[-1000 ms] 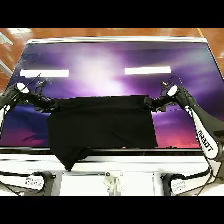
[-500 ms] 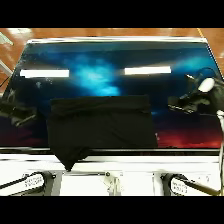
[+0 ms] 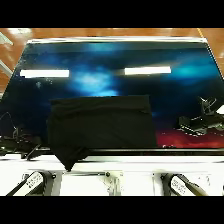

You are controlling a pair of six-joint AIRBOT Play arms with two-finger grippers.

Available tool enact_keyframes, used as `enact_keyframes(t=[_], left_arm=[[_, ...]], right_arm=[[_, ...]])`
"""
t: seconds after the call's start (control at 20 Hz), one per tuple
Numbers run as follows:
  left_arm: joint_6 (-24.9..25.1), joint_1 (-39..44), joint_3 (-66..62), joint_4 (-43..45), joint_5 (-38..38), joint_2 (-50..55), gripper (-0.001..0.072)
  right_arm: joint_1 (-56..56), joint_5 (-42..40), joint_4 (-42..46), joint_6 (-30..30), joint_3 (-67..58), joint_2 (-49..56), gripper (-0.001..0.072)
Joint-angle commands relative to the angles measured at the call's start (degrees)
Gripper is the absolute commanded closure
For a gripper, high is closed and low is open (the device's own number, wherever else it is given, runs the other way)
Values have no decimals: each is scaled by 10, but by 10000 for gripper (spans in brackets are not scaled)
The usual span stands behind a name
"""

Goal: Fold the shirts.

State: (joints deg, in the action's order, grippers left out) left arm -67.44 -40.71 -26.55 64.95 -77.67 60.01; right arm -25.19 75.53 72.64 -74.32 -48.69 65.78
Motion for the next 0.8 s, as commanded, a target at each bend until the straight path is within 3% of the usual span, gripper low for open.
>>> enact_keyframes(t=[0.0,0.3,0.4,0.5,0.55,0.65,0.7,0.75], left_arm=[[-4,34,24,-5,38,10,56],[-14,113,24,-42,92,76,69],[-18,123,24,-82,120,83,299],[-8,124,24,-123,118,83,631],[8,124,23,-140,105,83,671],[23,124,23,-150,75,83,671],[30,124,23,-150,63,80,671],[39,124,23,-151,50,76,671]], right_arm=[[-7,-24,-22,5,16,-5,117],[-7,-36,-38,-1,16,-5,117],[-7,-35,-38,-6,16,-5,117],[-7,-32,-37,-11,16,-5,116],[-7,-26,-34,-15,16,-5,116],[-7,-4,-23,-4,30,-5,108],[-7,18,-32,28,50,-5,33],[-7,39,-52,50,77,-5,33]])
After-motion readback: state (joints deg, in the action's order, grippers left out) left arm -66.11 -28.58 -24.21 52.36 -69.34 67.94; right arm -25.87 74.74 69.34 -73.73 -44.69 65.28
